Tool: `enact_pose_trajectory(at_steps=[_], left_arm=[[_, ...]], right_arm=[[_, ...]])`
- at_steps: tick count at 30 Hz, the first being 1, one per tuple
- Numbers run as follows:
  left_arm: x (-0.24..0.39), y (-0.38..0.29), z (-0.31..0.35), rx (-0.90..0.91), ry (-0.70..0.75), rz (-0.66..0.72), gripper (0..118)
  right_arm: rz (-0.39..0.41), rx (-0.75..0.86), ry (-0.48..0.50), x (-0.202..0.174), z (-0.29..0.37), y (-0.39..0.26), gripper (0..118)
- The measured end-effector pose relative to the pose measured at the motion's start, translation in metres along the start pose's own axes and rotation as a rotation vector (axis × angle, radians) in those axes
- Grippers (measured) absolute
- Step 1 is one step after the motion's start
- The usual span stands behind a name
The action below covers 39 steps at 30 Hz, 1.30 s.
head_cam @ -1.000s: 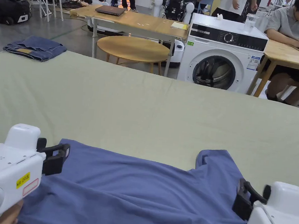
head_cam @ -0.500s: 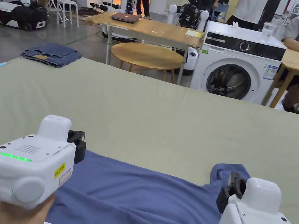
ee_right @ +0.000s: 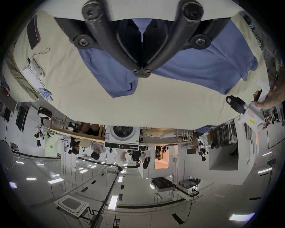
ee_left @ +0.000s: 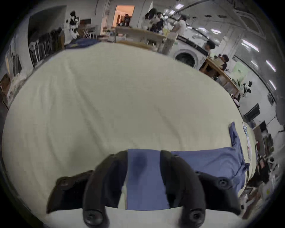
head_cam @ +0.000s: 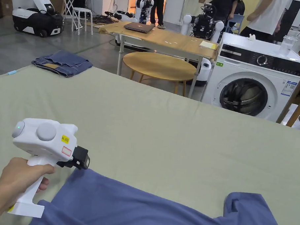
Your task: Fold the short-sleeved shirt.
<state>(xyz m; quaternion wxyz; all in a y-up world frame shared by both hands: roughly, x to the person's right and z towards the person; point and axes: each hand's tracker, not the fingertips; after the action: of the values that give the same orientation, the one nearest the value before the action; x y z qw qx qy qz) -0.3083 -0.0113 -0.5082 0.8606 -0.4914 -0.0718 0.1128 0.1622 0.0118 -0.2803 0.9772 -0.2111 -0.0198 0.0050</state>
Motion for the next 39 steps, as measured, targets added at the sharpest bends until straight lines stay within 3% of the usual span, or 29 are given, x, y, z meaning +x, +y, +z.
enact_pose_trajectory(at_steps=[2, 8, 12, 13, 14, 15, 24, 28, 32, 39], left_arm=[[-0.002, 0.004, -0.013, -0.032, 0.011, 0.015, 49], [0.013, 0.0, -0.033, -0.084, 0.113, -0.034, 51], [0.032, -0.012, -0.035, -0.063, 0.189, -0.161, 32], [0.035, -0.013, -0.033, -0.061, 0.178, -0.149, 24], [0.033, -0.012, -0.032, -0.062, 0.163, -0.152, 7], [0.032, -0.013, -0.03, -0.06, 0.144, -0.149, 0], [0.027, -0.028, 0.015, 0.089, 0.055, -0.139, 0], [0.024, -0.032, 0.035, 0.141, 0.029, -0.129, 0], [0.021, -0.036, 0.044, 0.163, 0.013, -0.119, 0], [0.016, -0.041, 0.043, 0.155, 0.013, -0.124, 0]], right_arm=[[-0.001, -0.018, -0.011, 0.006, -0.003, -0.003, 0], [0.007, -0.07, -0.047, 0.021, -0.01, -0.011, 0], [0.007, -0.096, -0.054, 0.029, -0.014, -0.014, 0], [0.004, -0.103, -0.058, 0.03, -0.016, -0.014, 0], [-0.002, -0.109, -0.061, 0.032, -0.018, -0.014, 0], [-0.009, -0.112, -0.059, 0.034, -0.019, -0.014, 0], [-0.044, -0.198, -0.037, 0.075, -0.055, 0.038, 0], [-0.054, -0.359, -0.023, 0.1, -0.097, 0.065, 12], [-0.034, -0.486, -0.043, 0.123, -0.152, 0.07, 51], [-0.055, -0.696, -0.075, 0.15, -0.236, 0.049, 54]])
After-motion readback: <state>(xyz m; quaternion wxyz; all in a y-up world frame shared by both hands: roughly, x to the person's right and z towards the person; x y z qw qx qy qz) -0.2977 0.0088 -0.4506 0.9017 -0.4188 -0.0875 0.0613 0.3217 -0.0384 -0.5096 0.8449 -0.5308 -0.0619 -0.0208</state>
